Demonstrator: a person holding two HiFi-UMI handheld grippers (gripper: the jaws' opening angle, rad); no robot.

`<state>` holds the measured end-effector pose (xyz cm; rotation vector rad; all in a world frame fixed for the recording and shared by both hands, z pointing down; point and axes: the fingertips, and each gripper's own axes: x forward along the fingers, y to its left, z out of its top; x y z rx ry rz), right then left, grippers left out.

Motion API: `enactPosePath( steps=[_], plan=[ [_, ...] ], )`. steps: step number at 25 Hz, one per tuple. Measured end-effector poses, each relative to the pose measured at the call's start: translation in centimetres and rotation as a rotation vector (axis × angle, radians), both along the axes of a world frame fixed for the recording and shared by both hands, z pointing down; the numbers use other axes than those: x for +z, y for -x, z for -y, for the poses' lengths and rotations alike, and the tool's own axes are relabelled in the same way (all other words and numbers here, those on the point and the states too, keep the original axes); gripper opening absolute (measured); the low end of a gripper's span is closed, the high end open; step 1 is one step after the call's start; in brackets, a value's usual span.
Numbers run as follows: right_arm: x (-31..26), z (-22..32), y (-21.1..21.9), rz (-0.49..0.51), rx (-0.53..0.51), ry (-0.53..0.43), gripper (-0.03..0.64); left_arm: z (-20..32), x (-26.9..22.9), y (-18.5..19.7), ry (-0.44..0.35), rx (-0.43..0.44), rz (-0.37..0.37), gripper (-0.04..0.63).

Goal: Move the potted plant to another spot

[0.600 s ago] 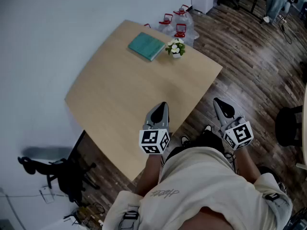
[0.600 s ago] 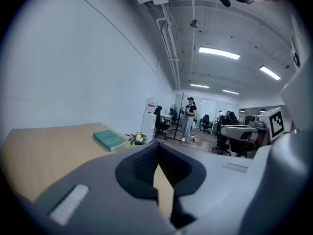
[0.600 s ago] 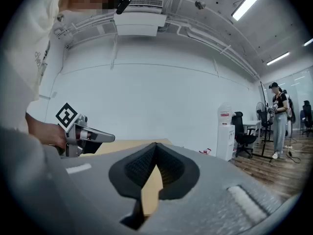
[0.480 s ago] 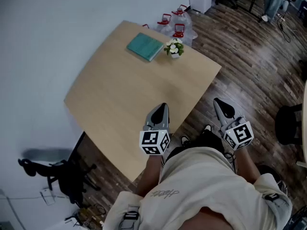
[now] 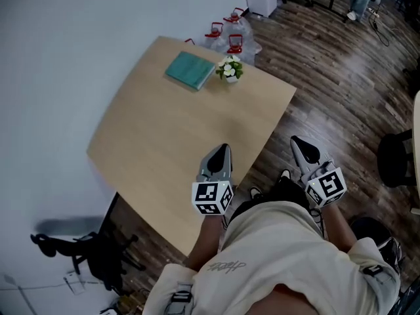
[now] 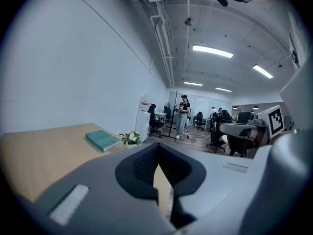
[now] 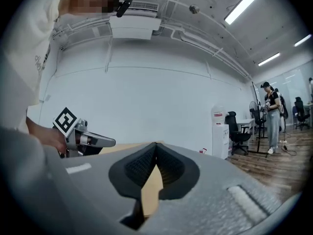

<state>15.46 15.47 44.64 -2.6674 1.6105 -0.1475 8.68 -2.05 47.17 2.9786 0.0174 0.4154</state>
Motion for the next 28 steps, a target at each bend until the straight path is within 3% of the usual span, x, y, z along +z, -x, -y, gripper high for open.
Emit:
enactPosePath(
  steps=[4, 6, 7, 12, 19, 28],
  plan=[
    [-0.7, -0.4, 0.1, -0.024, 0.004, -0.002, 0.025, -0.7, -0.4, -0.4, 0.004, 0.023, -0.003, 0.014],
    [-0.8, -0.4, -0.2, -0.028, 0.011, -0.006, 0.188, -0.9, -0.6, -0.4, 0.002, 0.033, -0.006, 0.014],
    [-0.8, -0.4, -0.5, -0.023, 0.022, -0.012, 0.239, -0.8, -0.5, -0.4, 0.002, 0.032, -0.005, 0.014],
    [-0.2, 0.0, -1.4, -0.007, 0.069, 0.014, 0.411, 0.3, 0.2, 0.8, 0.012, -0.006, 0.013, 0.014],
    [0.2, 2.0, -0.9, 0.002, 0.034, 0.042, 0.433, 2.3, 1.3, 2.2, 0.035, -0.053, 0.026, 0.014],
    [-0.4, 2.7, -1.6, -0.020, 0.047, 0.063, 0.451, 2.9, 1.0, 1.6, 0.051, -0.045, 0.002, 0.014]
  ],
)
